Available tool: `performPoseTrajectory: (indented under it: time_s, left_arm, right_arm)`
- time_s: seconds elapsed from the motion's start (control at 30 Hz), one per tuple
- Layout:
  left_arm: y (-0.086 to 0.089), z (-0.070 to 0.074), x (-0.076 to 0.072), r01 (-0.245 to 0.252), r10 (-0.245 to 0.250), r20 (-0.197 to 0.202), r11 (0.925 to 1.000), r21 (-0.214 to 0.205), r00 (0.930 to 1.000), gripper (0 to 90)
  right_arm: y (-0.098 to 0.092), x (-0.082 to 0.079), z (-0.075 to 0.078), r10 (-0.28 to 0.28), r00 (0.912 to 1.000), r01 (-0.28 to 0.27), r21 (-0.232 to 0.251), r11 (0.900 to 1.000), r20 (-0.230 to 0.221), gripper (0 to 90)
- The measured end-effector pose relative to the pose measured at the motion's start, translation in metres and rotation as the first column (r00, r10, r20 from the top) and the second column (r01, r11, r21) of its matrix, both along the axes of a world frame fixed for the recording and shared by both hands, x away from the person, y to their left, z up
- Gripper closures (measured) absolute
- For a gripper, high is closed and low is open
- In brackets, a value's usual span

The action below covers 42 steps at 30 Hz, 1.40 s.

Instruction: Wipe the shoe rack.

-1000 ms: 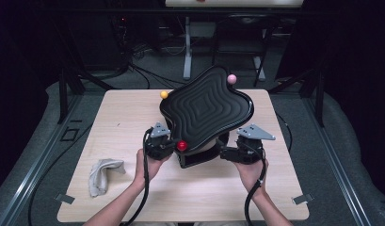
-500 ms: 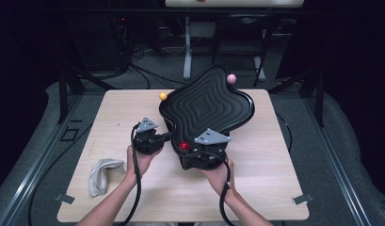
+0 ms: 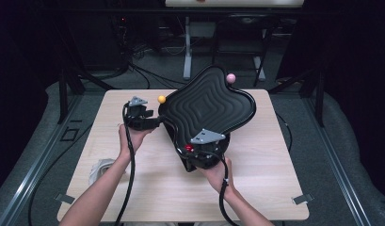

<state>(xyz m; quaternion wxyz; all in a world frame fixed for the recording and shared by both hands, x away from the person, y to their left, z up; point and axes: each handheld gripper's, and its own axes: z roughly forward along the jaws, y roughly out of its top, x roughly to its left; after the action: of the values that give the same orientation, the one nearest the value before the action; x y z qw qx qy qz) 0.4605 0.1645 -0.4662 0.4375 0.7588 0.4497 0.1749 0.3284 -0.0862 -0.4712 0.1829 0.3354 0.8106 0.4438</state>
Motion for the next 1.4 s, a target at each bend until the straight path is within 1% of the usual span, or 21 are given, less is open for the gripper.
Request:
performPoseTrajectory:
  time_s: [0.07, 0.13, 0.23, 0.27, 0.3, 0.37, 0.4, 0.43, 0.5, 0.57, 0.63, 0.73, 0.77, 0.83, 0.97, 1.07, 1.13, 1.3, 1.33, 1.37, 1.4]
  left_arm:
    - [-0.004, 0.003, 0.013, -0.005, 0.005, 0.010, 0.9999, 0.010, 0.9999, 32.9]
    - [-0.009, 0.006, 0.022, -0.018, 0.018, 0.019, 0.9991, 0.037, 0.9997, 35.4]
    - [-0.015, 0.007, 0.035, -0.059, 0.058, 0.008, 0.9951, 0.080, 0.9983, 39.7]
    - [-0.015, 0.007, 0.038, -0.061, 0.060, 0.005, 0.9944, 0.087, 0.9982, 41.4]
    - [-0.016, 0.005, 0.040, -0.065, 0.065, 0.005, 0.9930, 0.099, 0.9979, 43.0]
    - [-0.017, 0.000, 0.044, -0.055, 0.056, -0.007, 0.9930, 0.105, 0.9984, 51.3]
    - [-0.018, -0.001, 0.044, -0.055, 0.056, -0.004, 0.9921, 0.112, 0.9984, 54.9]
    - [-0.017, -0.004, 0.044, -0.059, 0.058, 0.008, 0.9931, 0.102, 0.9983, 58.9]
    - [-0.017, -0.004, 0.042, -0.048, 0.047, 0.013, 0.9936, 0.102, 0.9988, 59.5]
    - [-0.017, -0.003, 0.039, -0.047, 0.046, 0.010, 0.9926, 0.112, 0.9989, 59.6]
    - [-0.015, -0.003, 0.034, -0.049, 0.048, 0.010, 0.9917, 0.119, 0.9988, 59.6]
    - [-0.010, -0.002, 0.021, -0.060, 0.060, 0.001, 0.9899, 0.128, 0.9982, 59.6]
    - [-0.008, -0.002, 0.017, -0.061, 0.062, -0.003, 0.9896, 0.131, 0.9981, 59.6]
    - [-0.002, -0.001, 0.009, -0.059, 0.061, -0.011, 0.9891, 0.135, 0.9981, 59.5]
    - [0.007, 0.001, -0.007, -0.051, 0.056, -0.039, 0.9901, 0.131, 0.9977, 59.3]
    - [0.015, 0.001, -0.019, -0.037, 0.043, -0.047, 0.9923, 0.118, 0.9980, 59.2]
    - [0.017, 0.001, -0.024, -0.027, 0.033, -0.054, 0.9930, 0.115, 0.9980, 59.2]
    - [0.021, 0.003, -0.037, 0.002, 0.008, -0.081, 0.9931, 0.117, 0.9967, 59.2]
    - [0.021, 0.003, -0.041, 0.005, 0.004, -0.083, 0.9938, 0.111, 0.9966, 59.2]
    - [0.022, 0.003, -0.044, 0.011, -0.002, -0.082, 0.9940, 0.109, 0.9967, 59.2]
    - [0.022, 0.002, -0.046, 0.013, -0.005, -0.079, 0.9943, 0.106, 0.9969, 59.2]
  right_arm:
    - [-0.006, -0.002, 0.002, 0.015, 0.9999, -0.015, -0.018, 0.9997, -0.002, 59.7]
    - [-0.013, -0.005, 0.001, 0.031, 0.9995, -0.032, -0.015, 0.9994, -0.003, 59.6]
    - [-0.021, -0.008, 0.001, 0.035, 0.9994, -0.035, -0.013, 0.9993, -0.007, 59.5]
    - [-0.025, -0.010, 0.001, 0.034, 0.9994, -0.034, -0.011, 0.9994, -0.009, 59.6]
    - [-0.028, -0.012, 0.001, 0.035, 0.9994, -0.035, -0.010, 0.9993, -0.008, 59.5]
    - [-0.031, -0.012, 0.001, 0.040, 0.9991, -0.040, -0.010, 0.9991, -0.011, 59.5]
    - [-0.033, -0.012, 0.001, 0.040, 0.9992, -0.040, -0.013, 0.9991, -0.006, 59.4]
    - [-0.035, -0.012, 0.001, 0.036, 0.9993, -0.037, -0.015, 0.9992, -0.007, 59.4]
    - [-0.039, -0.011, 0.002, 0.039, 0.9991, -0.039, -0.015, 0.9991, -0.017, 59.3]
    - [-0.042, -0.011, 0.002, 0.035, 0.9993, -0.035, -0.023, 0.9991, -0.017, 59.2]
    - [-0.047, -0.010, 0.001, 0.016, 0.9998, -0.016, -0.015, 0.9998, -0.013, 58.9]
    - [-0.056, -0.009, 0.002, -0.025, 0.9994, 0.025, -0.008, 0.9997, -0.023, 58.7]
    - [-0.059, -0.009, 0.002, -0.023, 0.9993, 0.022, -0.008, 0.9997, -0.030, 58.7]
    - [-0.065, -0.007, 0.002, -0.043, 0.9985, 0.043, -0.009, 0.9990, -0.034, 58.8]
    - [-0.072, -0.002, 0.002, -0.077, 0.9965, 0.077, -0.007, 0.9970, -0.034, 58.7]
    - [-0.078, 0.005, 0.002, -0.101, 0.9941, 0.101, -0.016, 0.9948, -0.038, 58.7]
    - [-0.081, 0.011, 0.002, -0.121, 0.9917, 0.121, -0.009, 0.9927, -0.044, 58.7]
    - [-0.088, 0.021, 0.003, -0.142, 0.9886, 0.140, -0.028, 0.9897, -0.052, 58.7]
    - [-0.089, 0.022, 0.002, -0.147, 0.9878, 0.146, -0.021, 0.9891, -0.051, 58.7]
    - [-0.090, 0.025, 0.002, -0.147, 0.9880, 0.146, -0.030, 0.9888, -0.046, 58.7]
    - [-0.091, 0.027, 0.003, -0.149, 0.9874, 0.147, -0.041, 0.9883, -0.054, 58.7]
